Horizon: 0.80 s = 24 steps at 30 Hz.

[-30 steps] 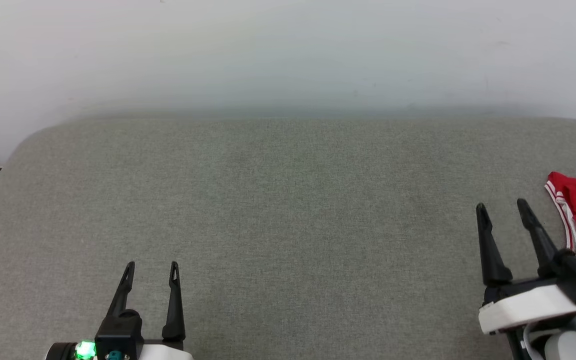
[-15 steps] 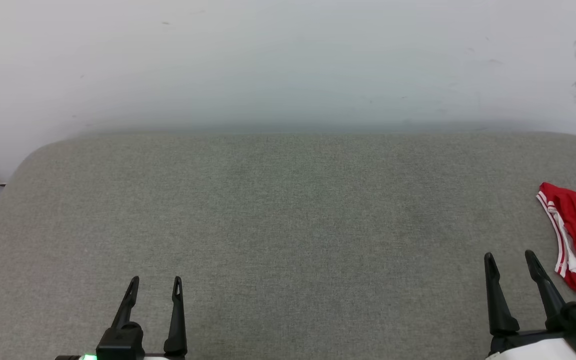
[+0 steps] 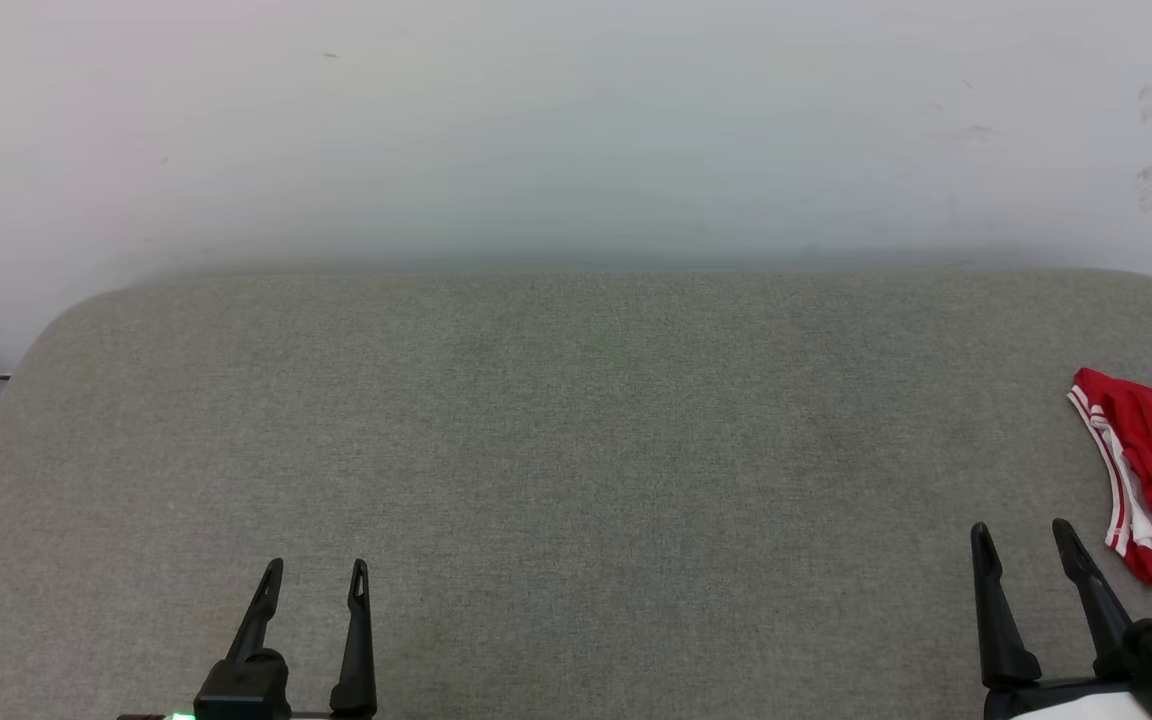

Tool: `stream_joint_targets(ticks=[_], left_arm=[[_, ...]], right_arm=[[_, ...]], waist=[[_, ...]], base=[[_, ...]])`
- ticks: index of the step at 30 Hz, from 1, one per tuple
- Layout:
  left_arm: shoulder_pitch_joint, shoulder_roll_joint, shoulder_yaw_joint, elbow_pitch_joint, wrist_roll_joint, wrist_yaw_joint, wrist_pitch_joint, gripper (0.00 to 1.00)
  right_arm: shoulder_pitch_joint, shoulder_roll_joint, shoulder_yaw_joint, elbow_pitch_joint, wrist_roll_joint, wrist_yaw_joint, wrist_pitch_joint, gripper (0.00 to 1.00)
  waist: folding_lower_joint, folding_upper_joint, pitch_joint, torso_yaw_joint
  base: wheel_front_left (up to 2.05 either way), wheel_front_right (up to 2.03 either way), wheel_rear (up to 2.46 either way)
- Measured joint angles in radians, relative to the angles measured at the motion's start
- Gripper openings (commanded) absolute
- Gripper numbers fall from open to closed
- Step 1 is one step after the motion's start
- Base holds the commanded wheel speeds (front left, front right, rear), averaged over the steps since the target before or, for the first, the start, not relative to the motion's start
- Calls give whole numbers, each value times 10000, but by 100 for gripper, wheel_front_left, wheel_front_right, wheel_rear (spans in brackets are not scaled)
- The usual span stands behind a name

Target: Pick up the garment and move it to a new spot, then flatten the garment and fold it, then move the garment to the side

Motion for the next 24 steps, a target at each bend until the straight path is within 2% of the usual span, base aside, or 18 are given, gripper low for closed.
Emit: stream_joint_targets(ticks=[3,4,11,24], left_arm=[[-1,-10,31,13,13,-25,0,100],[-1,-17,46,13,19,-36,0,0],[209,-61,19,646,-27,-42,63,0],[-72,-104,255,922,-2661,-391,627,0]], right_arm=[[6,2,8,-17,4,0,50,100],[10,2,12,-25,21,0,54,0],[52,6,23,612,105,2,84,0],[-126,-2,54,976,2654,2,591,0]], waist=[[0,0,4,6],[1,0,7,10],[1,0,10,11],[1,0,61,-1]], base=[[0,0,0],[0,0,0],[0,0,0],[0,0,0]])
